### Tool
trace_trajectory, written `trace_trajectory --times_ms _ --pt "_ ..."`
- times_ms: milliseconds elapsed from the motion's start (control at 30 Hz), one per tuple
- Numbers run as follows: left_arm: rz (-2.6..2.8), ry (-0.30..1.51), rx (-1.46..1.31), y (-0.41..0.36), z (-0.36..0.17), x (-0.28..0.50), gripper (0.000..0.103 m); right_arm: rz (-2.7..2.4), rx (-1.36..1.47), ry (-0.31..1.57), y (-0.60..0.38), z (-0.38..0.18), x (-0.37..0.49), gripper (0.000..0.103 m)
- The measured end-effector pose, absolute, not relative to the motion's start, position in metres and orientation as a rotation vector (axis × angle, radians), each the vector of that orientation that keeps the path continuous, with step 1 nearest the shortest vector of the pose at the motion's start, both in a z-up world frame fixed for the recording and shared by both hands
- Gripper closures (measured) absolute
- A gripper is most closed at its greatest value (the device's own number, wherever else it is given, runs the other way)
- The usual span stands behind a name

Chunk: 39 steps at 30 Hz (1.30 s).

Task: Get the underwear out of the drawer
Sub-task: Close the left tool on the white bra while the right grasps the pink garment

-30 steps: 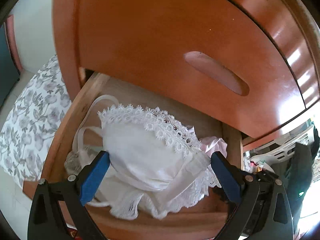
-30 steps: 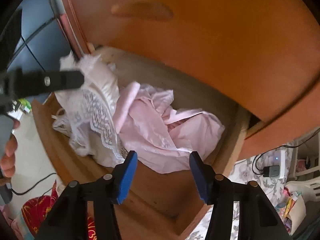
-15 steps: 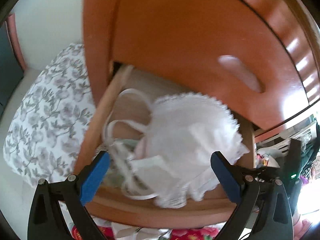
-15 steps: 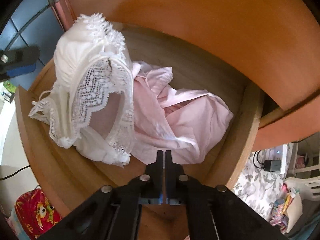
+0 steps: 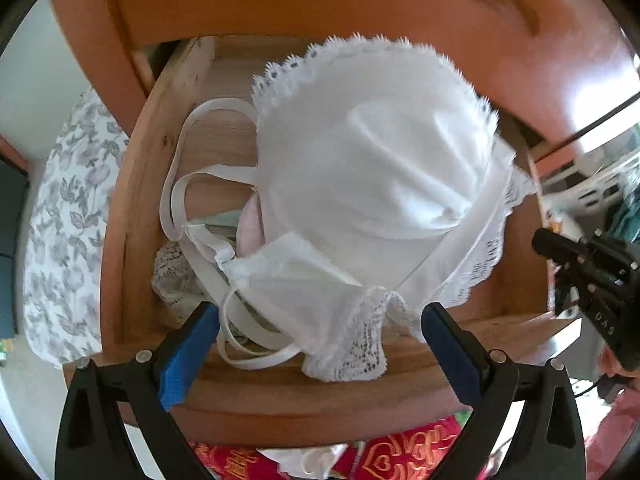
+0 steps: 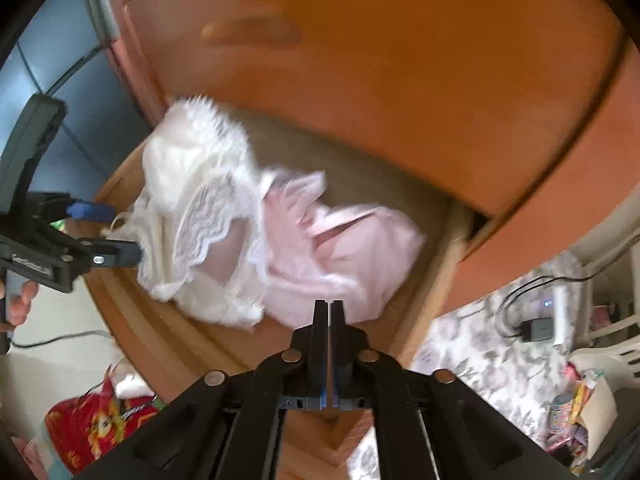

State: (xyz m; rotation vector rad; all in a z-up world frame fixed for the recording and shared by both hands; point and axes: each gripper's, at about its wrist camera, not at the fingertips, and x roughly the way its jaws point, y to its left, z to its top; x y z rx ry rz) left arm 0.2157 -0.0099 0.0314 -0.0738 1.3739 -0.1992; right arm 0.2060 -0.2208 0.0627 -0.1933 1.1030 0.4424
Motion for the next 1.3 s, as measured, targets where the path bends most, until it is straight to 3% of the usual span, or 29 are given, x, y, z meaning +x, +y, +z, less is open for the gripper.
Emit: trace_trajectory --times_ms 67,133,200,233,467,567,633,667,1300 --pt "-0.216 1.396 -0.051 -0.015 0.026 0.220 0.003 0.428 -0.232 1.108 -0.214 0.056 0.208 0.099" --pt "-0.212 1.419 -0.044 -0.018 0.020 0.224 0.010 0.416 -0.273 1.115 -0.209 0.051 0.212 0.090" --pt "-0.226 1.438 -0.058 -0.020 0.015 0.227 0.023 0.411 -0.306 1.112 -0.205 0.049 0.216 0.063" --pt "-0.236 1.447 -0.074 -0.021 0.013 0.229 0.029 0.411 -0.323 1.108 -0.202 0.049 0.219 0.059" --pt "-0.277 1.428 -0.143 -0.012 0.005 0.234 0.071 0.447 -0.401 1.150 -0.183 0.032 0.238 0.057" --pt "-0.282 1.408 -0.154 -0.010 0.006 0.231 0.081 0.461 -0.408 1.174 -0.175 0.025 0.242 0.058" --pt "-0.282 1.386 -0.157 -0.012 0.009 0.228 0.085 0.457 -0.401 1.186 -0.171 0.021 0.243 0.078" --pt "-0.282 1.372 -0.156 -0.012 0.011 0.226 0.086 0.451 -0.395 1.189 -0.169 0.020 0.244 0.096" --pt "-0.299 1.058 -0.242 0.012 0.118 0.159 0.092 0.491 -0.165 0.845 -0.208 0.142 0.153 0.099"
